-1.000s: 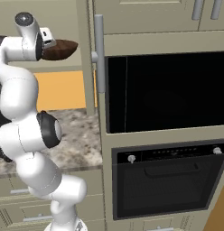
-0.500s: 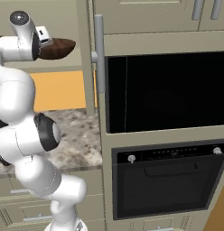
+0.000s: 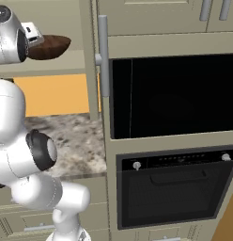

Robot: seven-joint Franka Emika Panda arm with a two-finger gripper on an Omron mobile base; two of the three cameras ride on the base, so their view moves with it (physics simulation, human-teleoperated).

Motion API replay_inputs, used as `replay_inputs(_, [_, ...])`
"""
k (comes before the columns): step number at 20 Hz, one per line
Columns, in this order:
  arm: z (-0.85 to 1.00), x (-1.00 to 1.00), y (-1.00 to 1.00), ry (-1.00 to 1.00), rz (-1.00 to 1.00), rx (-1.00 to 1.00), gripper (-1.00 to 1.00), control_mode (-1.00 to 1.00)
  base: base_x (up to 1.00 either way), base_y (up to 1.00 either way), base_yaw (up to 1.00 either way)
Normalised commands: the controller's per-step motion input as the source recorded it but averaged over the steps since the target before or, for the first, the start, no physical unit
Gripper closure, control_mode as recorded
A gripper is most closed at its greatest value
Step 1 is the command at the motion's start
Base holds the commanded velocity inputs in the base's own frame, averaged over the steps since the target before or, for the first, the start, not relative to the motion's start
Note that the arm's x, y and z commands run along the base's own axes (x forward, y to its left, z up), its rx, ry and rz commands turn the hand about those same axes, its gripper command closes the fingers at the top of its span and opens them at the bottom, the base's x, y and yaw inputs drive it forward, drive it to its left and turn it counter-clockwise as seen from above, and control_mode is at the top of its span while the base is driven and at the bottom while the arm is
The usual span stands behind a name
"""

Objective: Move the bowls from the cabinet to the plates on the dining table.

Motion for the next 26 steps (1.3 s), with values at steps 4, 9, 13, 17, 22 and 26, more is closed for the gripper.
replay_inputs(4, [0.06,-0.89,0.01,0.0,0.0,0.0,1.0,-1.0,0.0,0.0,0.0])
replay_inputs(9, [0.0,-0.97,0.0,0.0,0.0,0.0,1.0,-1.0,0.0,0.0,0.0])
replay_inputs(13, [0.0,-0.96,-0.02,0.0,0.0,0.0,1.0,-1.0,0.0,0.0,0.0])
replay_inputs(17, [0.0,-0.74,-0.21,0.0,-0.02,0.0,1.0,-1.0,0.0,0.0,0.0])
replay_inputs(22, [0.0,-0.64,-0.39,0.0,-0.02,0.03,1.0,-1.0,0.0,0.0,0.0])
replay_inputs(26, [0.0,-0.76,-0.39,0.0,-0.01,0.07,1.0,-1.0,0.0,0.0,0.0])
